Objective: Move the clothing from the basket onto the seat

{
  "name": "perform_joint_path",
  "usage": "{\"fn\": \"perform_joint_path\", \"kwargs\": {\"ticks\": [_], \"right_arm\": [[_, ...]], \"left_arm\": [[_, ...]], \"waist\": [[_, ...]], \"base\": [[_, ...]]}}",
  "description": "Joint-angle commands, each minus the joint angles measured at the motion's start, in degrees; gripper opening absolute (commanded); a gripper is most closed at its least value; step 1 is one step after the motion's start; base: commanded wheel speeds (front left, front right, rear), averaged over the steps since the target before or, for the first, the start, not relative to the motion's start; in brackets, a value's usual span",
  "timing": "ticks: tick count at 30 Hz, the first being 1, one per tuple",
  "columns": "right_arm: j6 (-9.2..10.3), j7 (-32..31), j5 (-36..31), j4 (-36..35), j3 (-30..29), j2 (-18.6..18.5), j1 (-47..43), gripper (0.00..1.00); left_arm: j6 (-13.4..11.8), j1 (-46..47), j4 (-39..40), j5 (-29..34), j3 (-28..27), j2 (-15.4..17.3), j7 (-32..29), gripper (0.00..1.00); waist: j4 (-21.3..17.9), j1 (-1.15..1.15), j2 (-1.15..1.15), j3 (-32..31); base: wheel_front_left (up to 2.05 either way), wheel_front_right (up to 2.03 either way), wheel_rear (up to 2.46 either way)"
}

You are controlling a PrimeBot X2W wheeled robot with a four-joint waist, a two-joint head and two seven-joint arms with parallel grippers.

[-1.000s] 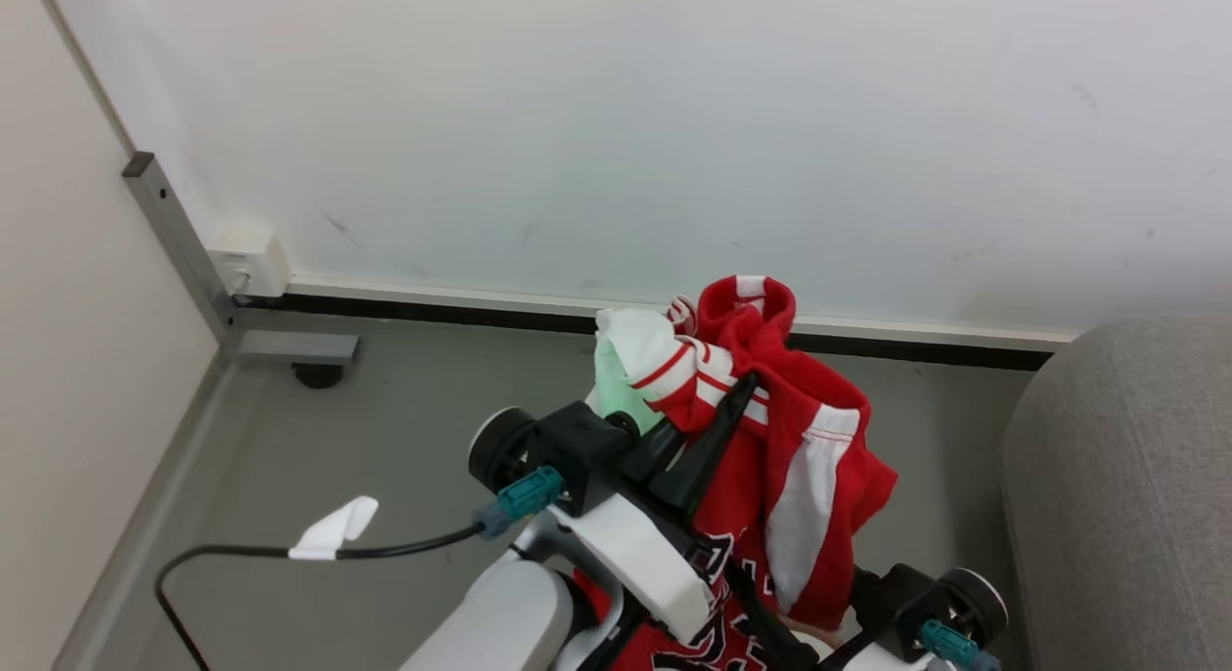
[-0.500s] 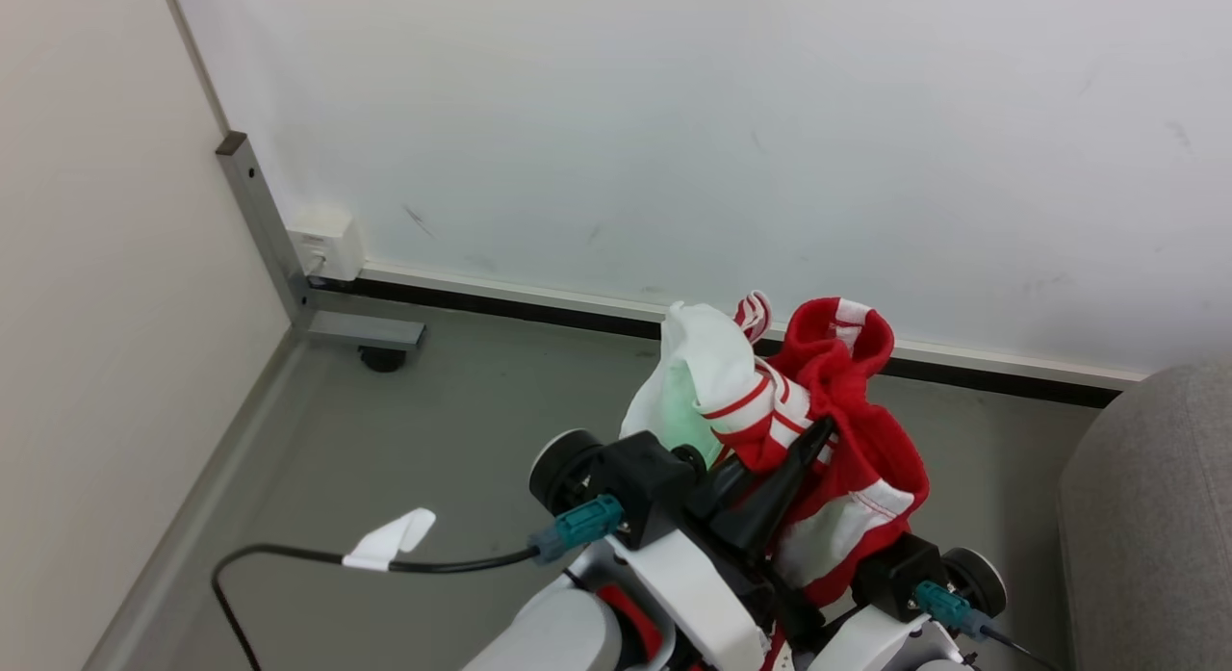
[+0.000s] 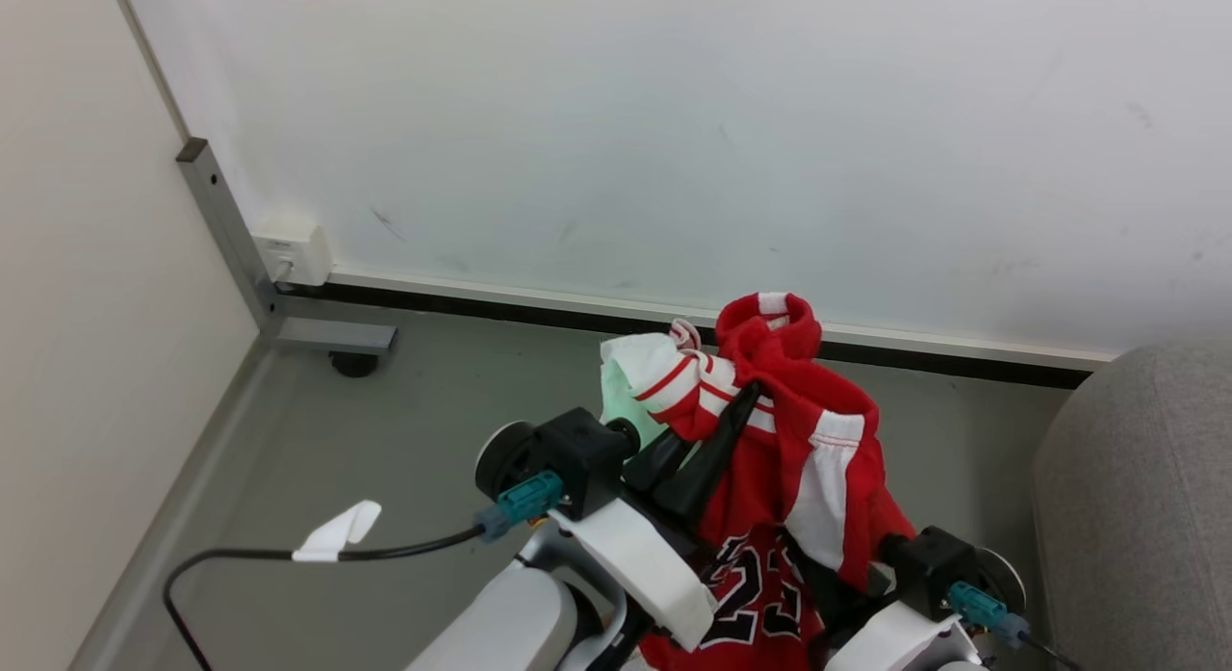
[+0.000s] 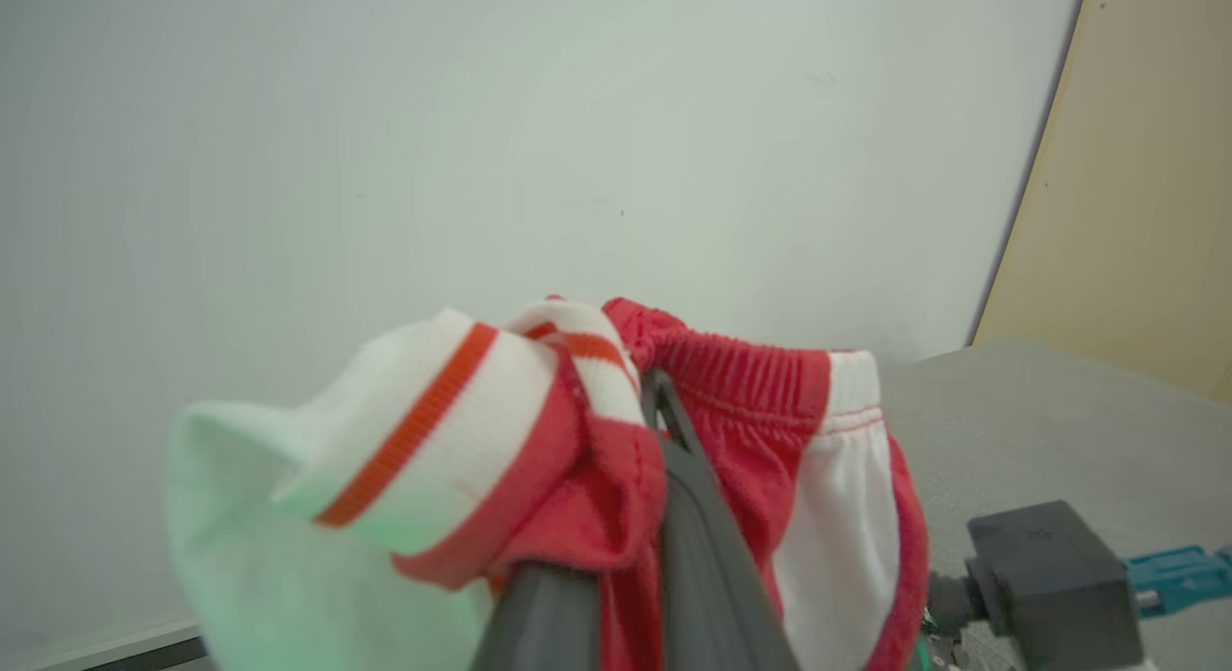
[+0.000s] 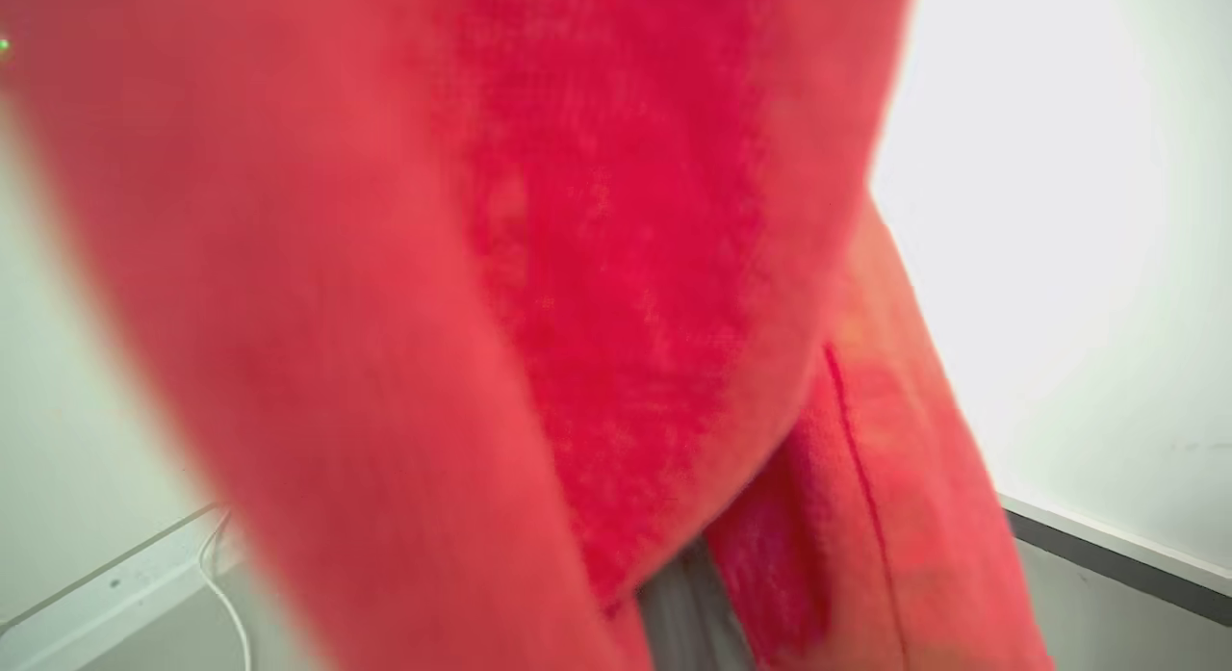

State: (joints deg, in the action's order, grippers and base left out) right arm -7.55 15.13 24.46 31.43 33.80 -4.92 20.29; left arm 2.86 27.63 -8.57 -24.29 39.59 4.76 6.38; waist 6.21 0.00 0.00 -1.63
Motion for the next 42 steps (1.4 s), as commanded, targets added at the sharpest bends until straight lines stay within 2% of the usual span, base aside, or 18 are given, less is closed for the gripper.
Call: {"fn": "perform_joint_path", "kwargs": {"ticks": [1, 9, 10, 13, 14, 15, 16, 27, 37, 42], "right_arm": [[0.12, 0.0, 0.4, -1.5, -1.0, -0.4, -1.2, 0.0], [0.12, 0.0, -0.6, -6.4, -4.4, -1.6, -4.3, 0.0], [0.12, 0.0, -0.8, -6.7, -4.8, -1.6, -4.4, 0.0], [0.12, 0.0, -1.1, -7.2, -5.6, -1.6, -4.9, 0.0], [0.12, 0.0, -1.3, -7.4, -5.7, -1.7, -4.9, 0.0], [0.12, 0.0, -1.5, -7.6, -5.9, -1.8, -5.0, 0.0], [0.12, 0.0, -1.6, -7.9, -6.1, -1.9, -5.0, 0.0], [0.12, 0.0, -2.7, -11.3, -9.8, -3.7, -5.2, 0.0], [0.12, 0.0, -3.4, -15.7, -15.1, -6.1, -4.2, 0.0], [0.12, 0.0, -3.9, -16.7, -17.3, -7.1, -4.4, 0.0]], "left_arm": [[-0.3, 0.2, -0.5, -0.4, -0.3, 0.5, 0.8, 0.0], [-0.7, -0.4, -1.7, -0.5, -0.3, 0.9, 1.2, 0.02], [-0.7, -0.4, -1.7, -0.5, -0.3, 0.9, 1.3, 0.19], [-0.9, -0.2, -1.8, -0.6, -0.2, 0.9, 1.6, 0.38], [-0.9, -0.1, -1.9, -0.6, -0.2, 0.9, 1.7, 0.5], [-0.9, 0.0, -1.9, -0.6, -0.2, 1.0, 1.8, 0.8], [-0.9, 0.0, -2.0, -0.6, -0.2, 1.0, 1.8, 1.0], [-0.9, -0.7, -2.3, -0.8, 0.6, 1.3, 2.8, 1.0], [-0.4, -0.7, -2.3, -0.1, 1.6, 2.4, 4.3, 1.0], [-0.1, -0.5, -2.6, 0.2, 2.1, 2.5, 4.8, 1.0]], "waist": [[-0.3, 0.0, 0.0, -0.1], [-1.6, 0.0, 0.0, 0.1], [-1.8, 0.0, 0.0, 0.1], [-2.2, 0.0, 0.0, 0.2], [-2.3, 0.0, 0.0, 0.3], [-2.5, 0.0, 0.0, 0.4], [-2.7, 0.0, 0.0, 0.4], [-7.7, 0.0, 0.0, 1.2], [-19.0, 0.0, 0.0, 3.0], [-23.2, 0.0, 0.0, 3.4]], "base": [[0.0, 0.0, 0.0], [0.0, 0.0, 0.0], [0.0, 0.0, 0.0], [0.0, 0.0, 0.0], [0.0, 0.0, 0.0], [0.0, 0.0, 0.0], [0.0, 0.0, 0.0], [0.0, 0.0, 0.0], [0.0, 0.0, 0.0], [0.0, 0.0, 0.0]]}}
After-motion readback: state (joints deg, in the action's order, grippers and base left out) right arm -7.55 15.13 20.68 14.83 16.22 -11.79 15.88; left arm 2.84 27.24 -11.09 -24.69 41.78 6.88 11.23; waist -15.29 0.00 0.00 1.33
